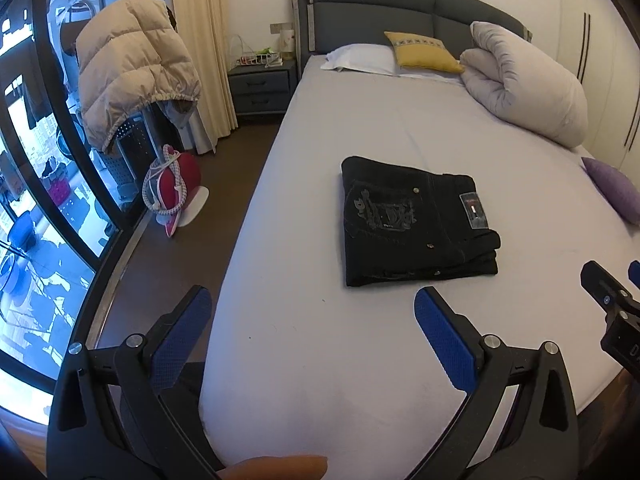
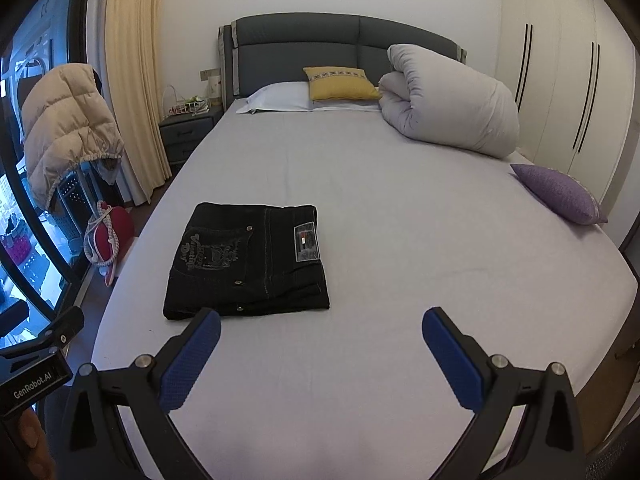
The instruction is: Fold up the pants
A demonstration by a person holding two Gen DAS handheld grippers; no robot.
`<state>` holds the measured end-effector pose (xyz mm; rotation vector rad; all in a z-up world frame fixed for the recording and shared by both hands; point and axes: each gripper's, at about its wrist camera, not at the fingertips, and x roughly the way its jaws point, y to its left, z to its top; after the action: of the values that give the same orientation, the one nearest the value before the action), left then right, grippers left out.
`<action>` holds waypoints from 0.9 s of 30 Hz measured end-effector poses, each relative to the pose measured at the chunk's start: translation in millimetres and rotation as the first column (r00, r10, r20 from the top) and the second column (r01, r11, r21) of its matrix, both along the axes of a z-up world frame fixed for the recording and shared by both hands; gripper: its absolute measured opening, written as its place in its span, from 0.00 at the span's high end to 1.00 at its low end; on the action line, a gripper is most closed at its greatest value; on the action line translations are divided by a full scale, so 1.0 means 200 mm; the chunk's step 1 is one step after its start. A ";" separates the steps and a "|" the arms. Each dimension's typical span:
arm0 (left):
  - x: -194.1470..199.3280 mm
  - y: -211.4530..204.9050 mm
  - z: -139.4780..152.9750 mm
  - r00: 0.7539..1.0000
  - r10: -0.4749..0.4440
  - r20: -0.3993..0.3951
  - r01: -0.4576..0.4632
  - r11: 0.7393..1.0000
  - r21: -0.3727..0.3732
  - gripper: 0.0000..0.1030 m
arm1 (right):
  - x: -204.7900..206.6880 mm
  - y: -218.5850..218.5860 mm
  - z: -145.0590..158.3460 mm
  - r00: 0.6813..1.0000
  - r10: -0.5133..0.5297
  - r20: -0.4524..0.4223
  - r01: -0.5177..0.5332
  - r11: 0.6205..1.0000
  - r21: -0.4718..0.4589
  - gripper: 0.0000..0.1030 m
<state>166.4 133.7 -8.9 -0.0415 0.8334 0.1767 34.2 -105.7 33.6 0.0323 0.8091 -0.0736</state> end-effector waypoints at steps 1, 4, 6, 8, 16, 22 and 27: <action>0.01 0.00 -0.01 1.000 -0.002 -0.004 0.002 1.000 0.000 0.00 | 0.00 0.00 0.00 1.000 0.002 -0.002 -0.002 1.000 -0.003 0.00; 0.03 -0.01 -0.03 1.000 -0.005 -0.010 0.005 1.000 -0.002 0.00 | 0.01 0.01 -0.02 1.000 0.007 -0.008 -0.007 1.000 -0.003 0.00; 0.03 -0.02 -0.05 1.000 -0.007 -0.013 0.006 1.000 -0.004 0.00 | 0.01 0.01 -0.02 1.000 0.010 -0.010 -0.010 1.000 -0.002 0.00; 0.04 -0.02 -0.06 1.000 -0.008 -0.015 0.007 1.000 -0.006 0.00 | 0.01 0.02 -0.02 1.000 0.013 -0.013 -0.014 1.000 -0.005 0.00; 0.04 -0.01 -0.06 1.000 -0.008 -0.021 0.008 1.000 -0.010 0.00 | 0.01 0.02 -0.02 1.000 0.017 -0.019 -0.017 1.000 -0.004 0.00; 0.04 -0.02 -0.07 1.000 -0.011 -0.024 0.011 1.000 -0.012 0.00 | 0.02 0.01 -0.03 1.000 0.022 -0.021 -0.022 1.000 -0.003 0.00; 0.04 -0.02 -0.08 1.000 -0.015 -0.028 0.015 1.000 -0.013 0.00 | 0.01 0.02 -0.04 1.000 0.022 -0.021 -0.022 1.000 -0.001 0.00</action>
<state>174.0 129.2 -24.4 -0.0449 0.8623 0.1584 36.8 -102.5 26.6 0.0213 0.8299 -0.0537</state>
